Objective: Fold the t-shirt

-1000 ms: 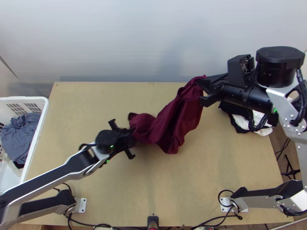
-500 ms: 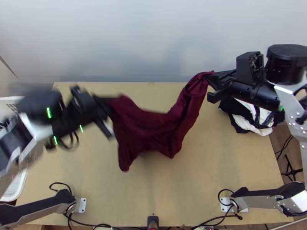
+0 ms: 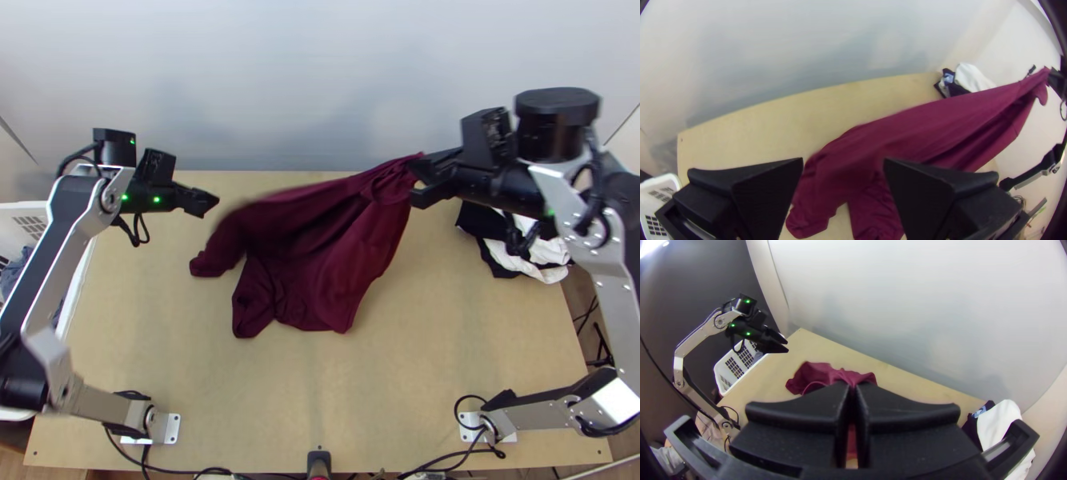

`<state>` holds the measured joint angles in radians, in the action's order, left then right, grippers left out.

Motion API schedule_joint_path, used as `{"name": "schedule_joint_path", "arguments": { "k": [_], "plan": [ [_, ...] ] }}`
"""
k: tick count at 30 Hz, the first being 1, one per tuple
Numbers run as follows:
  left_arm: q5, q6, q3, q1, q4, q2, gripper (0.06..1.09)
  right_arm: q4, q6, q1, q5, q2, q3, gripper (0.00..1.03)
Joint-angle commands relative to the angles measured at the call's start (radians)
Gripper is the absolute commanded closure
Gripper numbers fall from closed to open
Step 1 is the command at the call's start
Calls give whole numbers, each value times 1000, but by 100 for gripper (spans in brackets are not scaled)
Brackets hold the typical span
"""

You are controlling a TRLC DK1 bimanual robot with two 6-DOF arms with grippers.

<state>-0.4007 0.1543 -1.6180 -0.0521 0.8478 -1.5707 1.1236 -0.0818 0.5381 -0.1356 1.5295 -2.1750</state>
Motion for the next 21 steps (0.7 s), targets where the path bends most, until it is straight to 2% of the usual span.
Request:
{"name": "schedule_joint_path", "arguments": {
  "k": [1,8,11,13,19,21],
  "plan": [
    [-27,11,72,127,27,-196,10,-12,-12,31,-1,18,58,100],
    [-27,102,181,149,8,-95,10,-21,-12,16,-1,6,207,100],
    [-27,165,247,149,10,-35,10,-119,-12,-17,-1,-37,356,100],
    [-26,226,302,146,19,3,10,-183,-15,-40,-1,-63,420,100],
    [-7,510,557,109,8,235,10,-188,-15,-47,-1,-72,451,100],
    [26,587,624,86,-32,279,10,-188,-15,-47,-1,-75,457,100]
  ]
}}
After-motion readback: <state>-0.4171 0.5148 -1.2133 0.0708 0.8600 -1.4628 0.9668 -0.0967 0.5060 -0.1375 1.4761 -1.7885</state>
